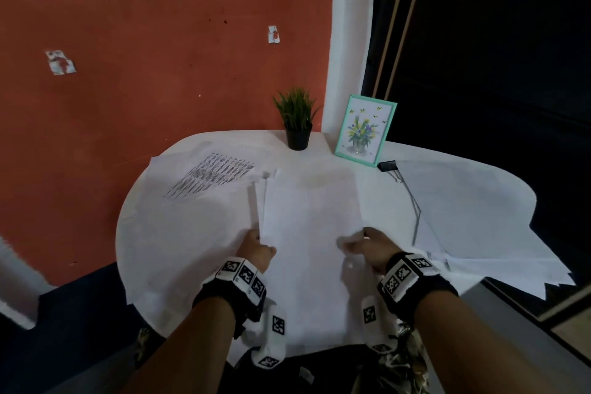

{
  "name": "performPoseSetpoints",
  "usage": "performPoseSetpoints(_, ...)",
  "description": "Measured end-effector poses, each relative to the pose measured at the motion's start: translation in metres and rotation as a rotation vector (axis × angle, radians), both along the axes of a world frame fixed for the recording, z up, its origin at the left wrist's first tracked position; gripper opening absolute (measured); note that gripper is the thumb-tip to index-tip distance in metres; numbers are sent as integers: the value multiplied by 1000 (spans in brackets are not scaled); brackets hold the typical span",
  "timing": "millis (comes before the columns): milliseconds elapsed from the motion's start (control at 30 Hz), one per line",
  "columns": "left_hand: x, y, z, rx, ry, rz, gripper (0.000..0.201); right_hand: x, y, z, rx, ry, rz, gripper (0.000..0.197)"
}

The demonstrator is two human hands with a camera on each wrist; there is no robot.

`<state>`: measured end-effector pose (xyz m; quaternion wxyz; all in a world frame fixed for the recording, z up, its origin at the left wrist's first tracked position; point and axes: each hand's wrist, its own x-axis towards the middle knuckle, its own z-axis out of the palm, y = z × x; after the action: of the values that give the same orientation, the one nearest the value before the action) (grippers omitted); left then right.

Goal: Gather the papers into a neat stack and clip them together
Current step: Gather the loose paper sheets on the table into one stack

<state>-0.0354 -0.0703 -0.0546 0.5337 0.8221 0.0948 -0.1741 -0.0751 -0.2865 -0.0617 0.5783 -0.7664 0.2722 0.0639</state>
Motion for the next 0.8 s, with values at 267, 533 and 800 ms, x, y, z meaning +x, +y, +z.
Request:
performPoseSetpoints(267,-10,-13,-8,392,-151,-259,41,-11,-33,12,-413,-38,107,15)
performPoseSetpoints(533,-13,-8,-13,852,-76,-536,74,-24,-156,65,-419,-156,-149,18)
performPoseSetpoints(800,-11,-10,-12,849,-121,-499,74,-28,-271,76,-738,273,-219,50)
